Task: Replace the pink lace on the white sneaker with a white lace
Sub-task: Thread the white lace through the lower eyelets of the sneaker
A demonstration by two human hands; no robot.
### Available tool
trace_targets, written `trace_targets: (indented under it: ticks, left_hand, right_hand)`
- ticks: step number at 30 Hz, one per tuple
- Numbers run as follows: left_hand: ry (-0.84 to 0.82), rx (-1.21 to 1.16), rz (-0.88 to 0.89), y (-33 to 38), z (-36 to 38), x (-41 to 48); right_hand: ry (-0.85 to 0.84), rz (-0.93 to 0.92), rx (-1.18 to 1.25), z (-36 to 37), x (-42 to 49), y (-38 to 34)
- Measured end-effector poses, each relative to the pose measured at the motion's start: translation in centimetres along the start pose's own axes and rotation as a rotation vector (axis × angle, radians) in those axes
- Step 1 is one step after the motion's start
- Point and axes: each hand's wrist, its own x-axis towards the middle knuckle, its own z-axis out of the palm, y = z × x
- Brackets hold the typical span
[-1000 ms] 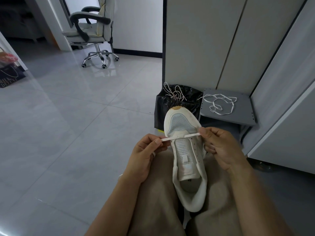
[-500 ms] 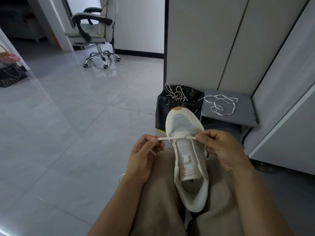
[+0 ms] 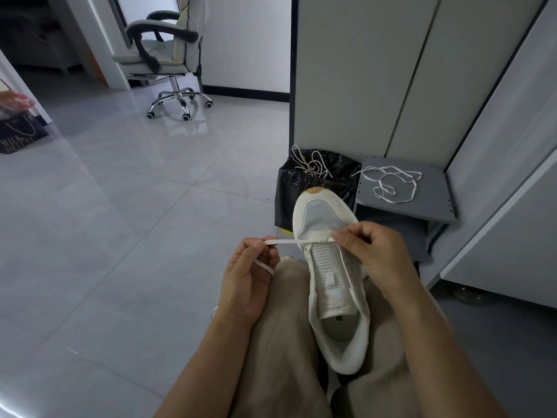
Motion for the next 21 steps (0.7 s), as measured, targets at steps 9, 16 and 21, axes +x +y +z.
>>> trace_targets:
  ticks: [9,16,21]
  left_hand:
    - [-0.061,0.61,0.046,2.7,-0.1,1.1]
    - [-0.13,1.057,-0.029,5.4,-1.4,3.4]
    - [-0.024,0.962,-0.013,3.6,-1.5,3.8]
  right_hand:
    - [-0.183,0.235,0.098,-4.1,1.7,-0.3]
    - [-0.111,0.324,0.298,-5.3,3.5,1.9]
    - [-0.199,0.224,0.48,-5.5,4.1,3.3]
